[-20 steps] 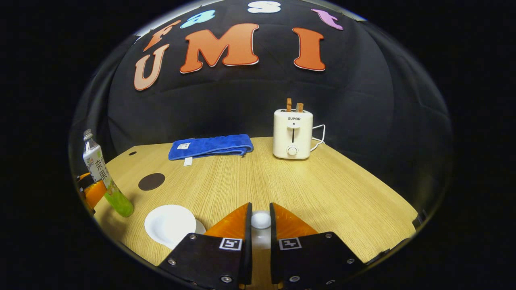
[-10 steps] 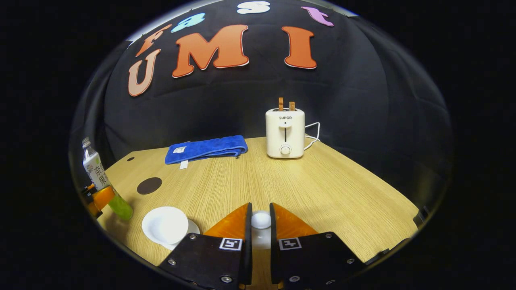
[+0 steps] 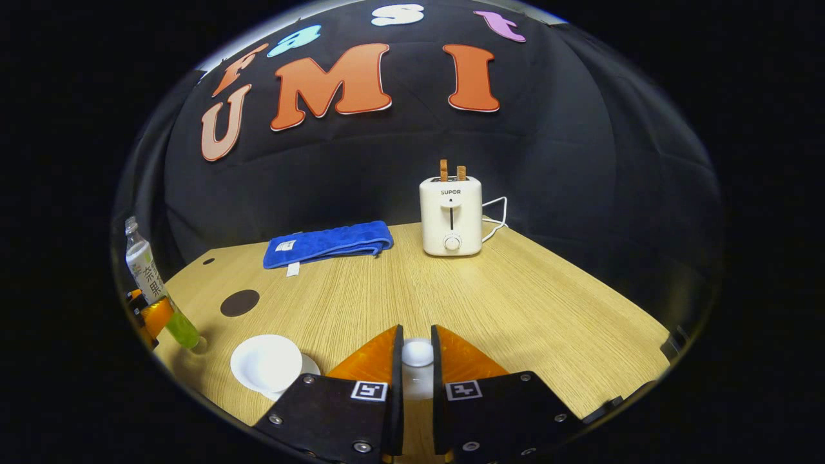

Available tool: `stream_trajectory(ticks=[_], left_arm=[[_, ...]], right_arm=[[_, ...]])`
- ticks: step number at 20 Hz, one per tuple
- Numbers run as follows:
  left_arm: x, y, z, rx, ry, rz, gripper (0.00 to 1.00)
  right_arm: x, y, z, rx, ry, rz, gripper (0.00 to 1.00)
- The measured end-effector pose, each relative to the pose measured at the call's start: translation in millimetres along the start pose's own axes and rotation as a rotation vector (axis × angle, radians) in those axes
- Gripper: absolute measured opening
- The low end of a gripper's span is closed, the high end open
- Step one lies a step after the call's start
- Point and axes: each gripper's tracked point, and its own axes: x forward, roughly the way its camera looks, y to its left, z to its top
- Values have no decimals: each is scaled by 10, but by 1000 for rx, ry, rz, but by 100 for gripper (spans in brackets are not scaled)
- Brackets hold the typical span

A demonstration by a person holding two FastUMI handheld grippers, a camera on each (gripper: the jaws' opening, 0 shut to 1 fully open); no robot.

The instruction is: Open the teacup lid with one hand, grasp the water bottle and pour water into the teacup with the other hand; after pouring, place the water bottle on the coaster and then close the teacup lid.

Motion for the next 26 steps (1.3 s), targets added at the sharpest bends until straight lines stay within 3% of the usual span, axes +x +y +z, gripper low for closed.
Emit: stream_trajectory(ticks=[9, 17, 26], left_arm=[[46, -222, 235, 474, -14, -22, 67], [269, -357, 141, 900, 54, -69, 69], [335, -724, -10, 1231, 68, -151, 69]], right_arm=[[-43, -124, 73, 18, -24, -25, 18], [-61, -184, 80, 33, -26, -32, 18], [-52, -249, 67, 43, -19, -41, 19]])
